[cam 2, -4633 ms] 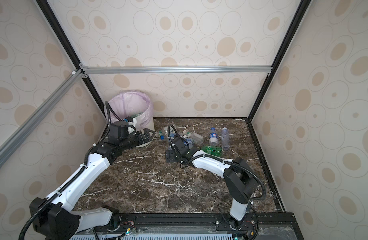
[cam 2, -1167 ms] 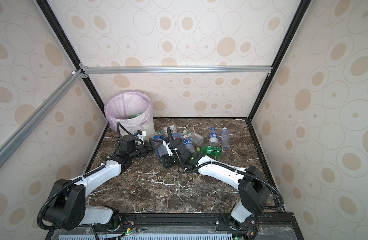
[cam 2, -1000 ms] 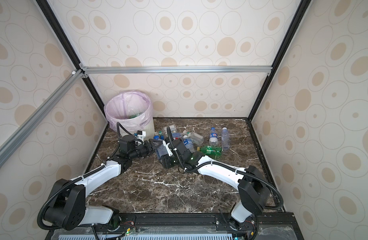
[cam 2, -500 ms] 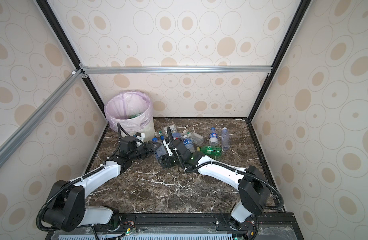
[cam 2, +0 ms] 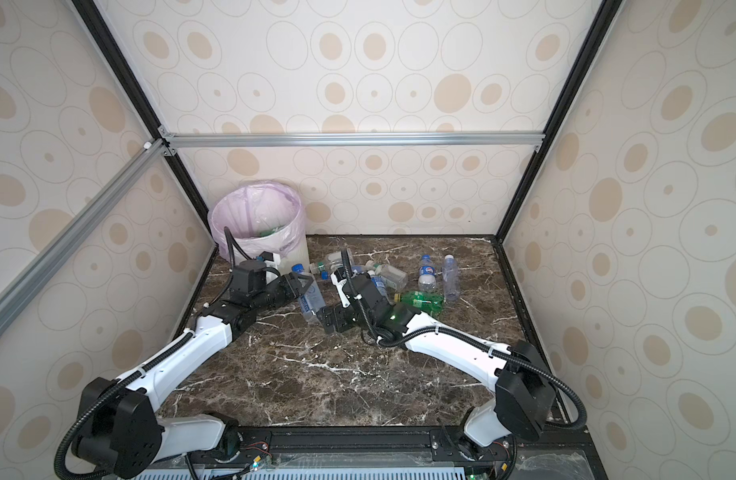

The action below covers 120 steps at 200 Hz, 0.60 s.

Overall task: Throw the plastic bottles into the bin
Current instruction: 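Lift both bottles and carry them over the bin with both grippers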

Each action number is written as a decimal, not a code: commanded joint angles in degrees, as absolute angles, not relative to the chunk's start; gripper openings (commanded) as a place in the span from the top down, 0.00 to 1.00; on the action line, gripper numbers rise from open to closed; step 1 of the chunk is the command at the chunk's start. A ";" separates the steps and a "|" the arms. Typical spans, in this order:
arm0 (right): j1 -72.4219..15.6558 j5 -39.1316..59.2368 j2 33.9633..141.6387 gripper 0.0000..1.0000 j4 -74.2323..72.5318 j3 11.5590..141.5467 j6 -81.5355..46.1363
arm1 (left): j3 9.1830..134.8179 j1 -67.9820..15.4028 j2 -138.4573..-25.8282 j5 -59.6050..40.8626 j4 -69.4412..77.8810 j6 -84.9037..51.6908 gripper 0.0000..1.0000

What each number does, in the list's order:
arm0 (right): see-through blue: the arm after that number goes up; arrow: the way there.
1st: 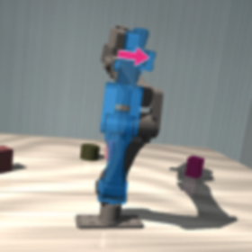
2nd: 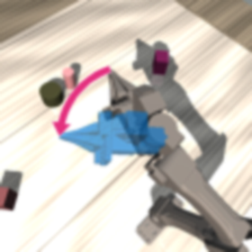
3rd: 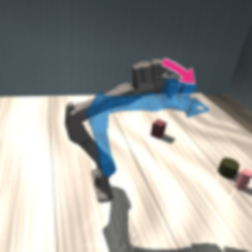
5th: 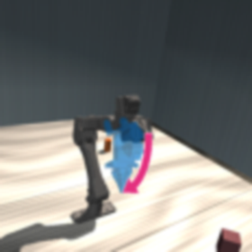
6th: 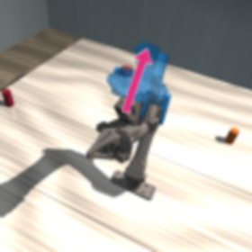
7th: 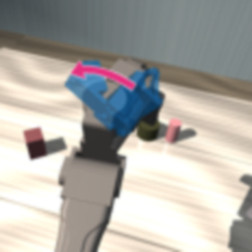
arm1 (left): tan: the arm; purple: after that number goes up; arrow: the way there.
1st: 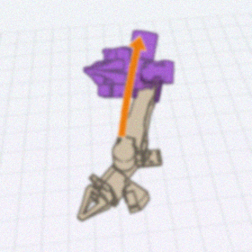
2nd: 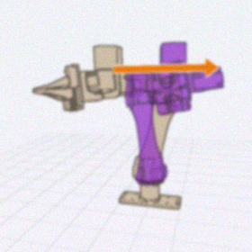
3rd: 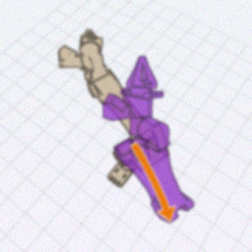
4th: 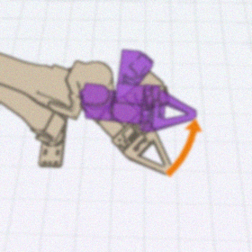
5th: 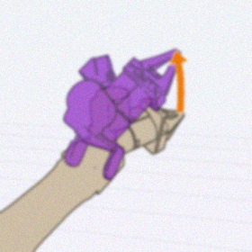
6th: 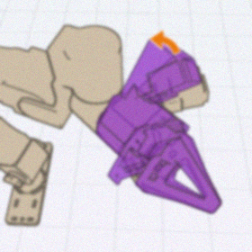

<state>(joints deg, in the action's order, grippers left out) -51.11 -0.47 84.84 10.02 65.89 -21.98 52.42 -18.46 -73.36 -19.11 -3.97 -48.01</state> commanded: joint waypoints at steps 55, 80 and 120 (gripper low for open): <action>-51.33 -4.80 83.03 0.00 13.44 73.41 -16.40 | 65.57 -18.62 -71.44 -11.21 -14.01 -36.84 0.46; -51.30 -5.10 84.07 0.00 13.36 76.89 -15.22 | 69.87 -18.54 -72.04 -9.80 -14.75 -34.61 0.46; -51.30 -5.50 87.33 0.00 14.12 84.33 -13.80 | 78.09 -18.50 -73.88 -6.96 -16.18 -30.30 0.46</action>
<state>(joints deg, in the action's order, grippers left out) -51.11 -4.38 85.14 12.99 79.72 -15.88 72.14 -18.46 -72.99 -10.11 -14.52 -35.44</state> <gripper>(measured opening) 0.996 0.540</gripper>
